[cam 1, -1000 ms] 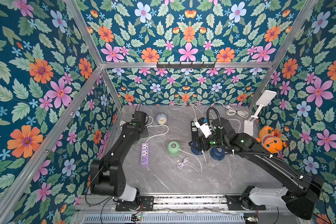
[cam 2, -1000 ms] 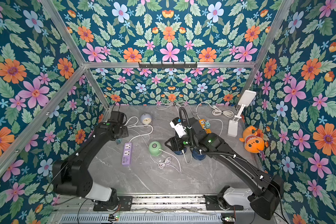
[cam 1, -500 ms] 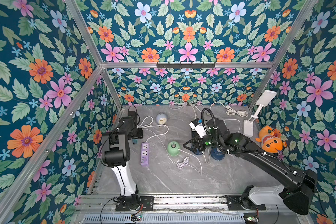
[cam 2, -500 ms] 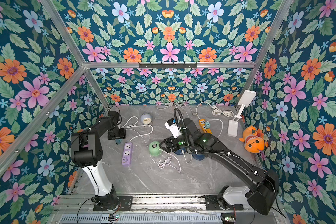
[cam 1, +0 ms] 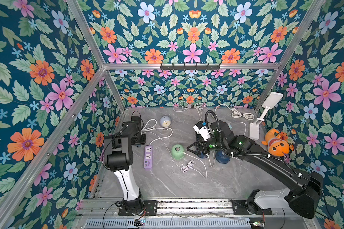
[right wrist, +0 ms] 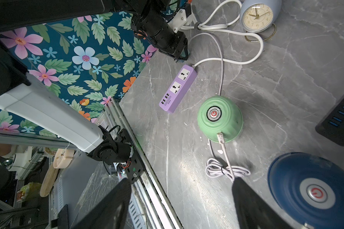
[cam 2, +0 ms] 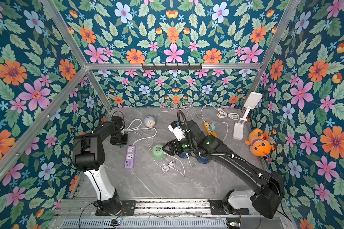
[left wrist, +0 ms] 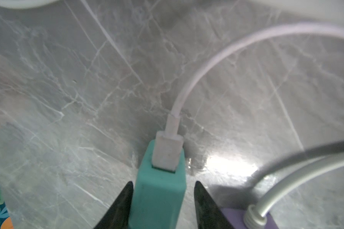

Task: Charge the cordless meat grinders
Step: Pick up the plug from the center of the board.

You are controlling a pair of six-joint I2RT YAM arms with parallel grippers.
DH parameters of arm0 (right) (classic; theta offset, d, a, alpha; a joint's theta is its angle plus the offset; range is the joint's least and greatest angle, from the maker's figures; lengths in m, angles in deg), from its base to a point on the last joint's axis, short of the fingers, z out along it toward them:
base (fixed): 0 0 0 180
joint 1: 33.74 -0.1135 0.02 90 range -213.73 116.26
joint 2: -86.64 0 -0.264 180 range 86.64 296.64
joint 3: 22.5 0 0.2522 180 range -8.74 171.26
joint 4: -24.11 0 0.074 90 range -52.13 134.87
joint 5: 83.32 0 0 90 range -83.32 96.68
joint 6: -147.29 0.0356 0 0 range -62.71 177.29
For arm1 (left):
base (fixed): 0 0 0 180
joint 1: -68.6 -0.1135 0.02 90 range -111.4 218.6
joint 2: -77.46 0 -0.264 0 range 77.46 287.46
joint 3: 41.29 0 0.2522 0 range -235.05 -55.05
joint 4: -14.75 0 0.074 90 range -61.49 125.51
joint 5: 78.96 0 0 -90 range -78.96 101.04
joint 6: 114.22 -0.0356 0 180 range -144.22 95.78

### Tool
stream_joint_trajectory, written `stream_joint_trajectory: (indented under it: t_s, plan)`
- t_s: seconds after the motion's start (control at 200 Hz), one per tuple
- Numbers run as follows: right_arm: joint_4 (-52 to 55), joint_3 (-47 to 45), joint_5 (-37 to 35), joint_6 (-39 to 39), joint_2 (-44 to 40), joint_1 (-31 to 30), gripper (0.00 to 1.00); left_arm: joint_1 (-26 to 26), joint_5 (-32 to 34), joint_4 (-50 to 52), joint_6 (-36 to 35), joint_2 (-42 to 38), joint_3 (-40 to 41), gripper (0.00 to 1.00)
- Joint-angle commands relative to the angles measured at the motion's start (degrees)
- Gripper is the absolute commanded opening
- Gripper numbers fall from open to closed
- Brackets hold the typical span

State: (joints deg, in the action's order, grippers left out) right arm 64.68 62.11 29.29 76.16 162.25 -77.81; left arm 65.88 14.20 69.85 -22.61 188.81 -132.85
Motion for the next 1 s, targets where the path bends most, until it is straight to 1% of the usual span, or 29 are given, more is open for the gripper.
stream_joint_trajectory:
  t_s: [0.0, 0.12, 0.265, 0.34, 0.4, 0.445, 0.505, 0.555, 0.63, 0.655, 0.71, 0.78, 0.84, 0.925, 0.99]
  plan:
    - [-1.6, -0.1, 0.5, 0.1, -0.2, 0.0, 0.80, -0.1, 0.5, -0.2, 0.5, -0.6, 0.3, 0.43]
    - [-1.7, -0.8, 0.2, 0.2, -1.0, 0.0, 0.80, -0.1, 0.6, -0.3, 0.6, -1.2, 0.6, 0.34]
    - [-1.2, -0.6, -0.3, 0.3, -1.3, 0.0, 0.80, 0.4, -0.3, 0.9, 0.9, -3.8, 0.3, 0.16]
    - [-0.7, 0.1, -0.3, 0.2, -1.4, 0.0, 0.80, 1.6, -0.2, 2.1, 1.4, -7.8, -0.1, 0.08]
    - [-0.3, 1.3, -0.2, 0.1, -1.3, 0.0, 0.83, 3.4, -0.4, 3.0, 1.9, -12.4, -0.5, 0.03]
    - [0.0, 2.2, 0.1, 0.2, -1.0, 0.1, 0.86, 5.0, -2.2, 3.0, 2.0, -16.4, -0.4, 0.01]
    - [0.1, 3.4, 1.5, -0.9, -0.4, 0.2, 0.89, 7.3, -8.0, 2.9, 1.5, -21.6, 0.1, 0.00]
    - [0.9, 4.6, 2.8, -2.9, 0.0, 0.2, 0.90, 9.4, -15.6, 2.9, 0.1, -25.3, 0.6, 0.00]
    - [2.6, 6.2, 3.7, -8.1, -0.3, 0.4, 0.90, 13.9, -25.8, 1.9, -2.1, -30.5, 2.2, 0.00]
    - [2.7, 6.3, 4.5, -9.9, -0.7, 0.5, 0.90, 15.6, -27.9, 1.7, -2.4, -31.9, 2.6, 0.00]
    - [1.6, 5.6, 7.5, -13.4, -2.2, 1.8, 0.91, 18.7, -32.6, 0.9, -2.5, -34.6, 3.4, 0.00]
    - [-1.2, 4.0, 11.9, -15.5, -4.3, 4.6, 0.93, 20.8, -41.3, 0.9, -2.5, -36.8, 4.4, 0.00]
    - [-4.2, 2.6, 15.6, -15.9, -5.7, 7.5, 0.95, 23.7, -45.2, 0.3, -2.1, -38.7, 5.7, 0.00]
    - [-6.7, 1.9, 24.8, -15.7, -5.5, 12.1, 0.95, 26.7, -50.8, -0.7, -1.2, -40.9, 8.0, 0.00]
    - [-5.2, 3.2, 27.5, -16.8, -4.3, 14.0, 0.95, 27.9, -53.3, -0.9, -0.7, -42.3, 9.1, 0.00]
